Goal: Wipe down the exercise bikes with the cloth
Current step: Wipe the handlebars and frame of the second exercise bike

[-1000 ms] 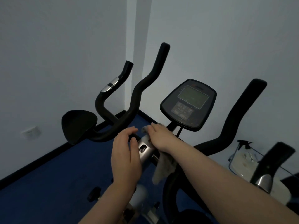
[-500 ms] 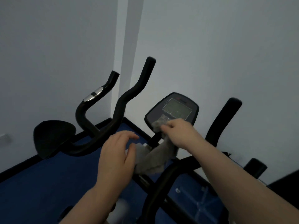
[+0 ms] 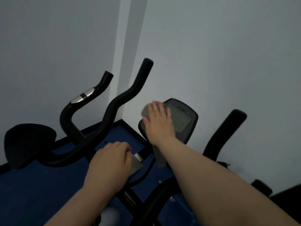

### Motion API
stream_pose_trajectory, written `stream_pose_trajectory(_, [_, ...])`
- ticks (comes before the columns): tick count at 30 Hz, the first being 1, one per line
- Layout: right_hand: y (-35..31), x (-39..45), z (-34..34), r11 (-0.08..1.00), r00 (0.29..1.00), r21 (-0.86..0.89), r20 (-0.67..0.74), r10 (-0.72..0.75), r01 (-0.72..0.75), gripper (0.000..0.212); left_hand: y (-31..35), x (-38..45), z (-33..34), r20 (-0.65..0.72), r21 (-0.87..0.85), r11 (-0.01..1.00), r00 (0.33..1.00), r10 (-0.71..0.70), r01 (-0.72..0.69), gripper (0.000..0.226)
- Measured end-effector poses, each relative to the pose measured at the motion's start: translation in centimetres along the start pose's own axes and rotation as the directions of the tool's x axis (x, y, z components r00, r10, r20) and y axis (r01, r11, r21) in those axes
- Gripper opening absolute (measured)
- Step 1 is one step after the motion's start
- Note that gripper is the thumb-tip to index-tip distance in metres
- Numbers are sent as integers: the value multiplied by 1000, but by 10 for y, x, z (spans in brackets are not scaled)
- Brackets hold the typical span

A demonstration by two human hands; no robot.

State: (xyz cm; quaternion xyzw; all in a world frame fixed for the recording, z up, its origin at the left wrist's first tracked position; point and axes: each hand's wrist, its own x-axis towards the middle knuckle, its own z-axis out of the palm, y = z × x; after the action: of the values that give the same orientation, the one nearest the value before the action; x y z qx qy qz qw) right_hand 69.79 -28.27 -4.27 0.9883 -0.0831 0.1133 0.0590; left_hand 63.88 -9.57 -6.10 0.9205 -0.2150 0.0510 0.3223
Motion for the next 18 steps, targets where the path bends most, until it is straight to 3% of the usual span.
stream_pose_trajectory(2, [-13, -18, 2, 994, 988, -9, 108, -110, 112, 62, 2, -2, -2, 9, 6, 1000, 1000, 8, -8, 23])
stream_pose_trajectory(4, [-9, -28, -4, 988, 957, -53, 263, -124, 142, 68, 3, -1, -3, 28, 20, 1000, 1000, 14, -14, 24])
stream_pose_trajectory(6, [7, -38, -16, 973, 919, -197, 393, -32, 118, 72, 3, -1, -4, 50, 22, 1000, 999, 10, -11, 25])
stream_pose_trajectory(8, [27, -46, -24, 945, 886, -326, 434, 161, -13, 76, 3, -1, -5, 62, 24, 1000, 998, 10, -11, 25])
stream_pose_trajectory(10, [43, -50, -28, 913, 859, -366, 396, 326, -178, 80, 3, -2, -6, 51, 21, 1000, 999, 18, -19, 25])
stream_pose_trajectory(13, [54, -36, -25, 908, 869, -231, 281, 407, -351, 78, 3, -3, -5, 38, 28, 999, 999, 27, -28, 25])
stream_pose_trajectory(18, [50, 11, -13, 926, 928, -68, -55, 369, -372, 67, 1, -1, 0, 19, 42, 999, 1000, 13, -14, 24])
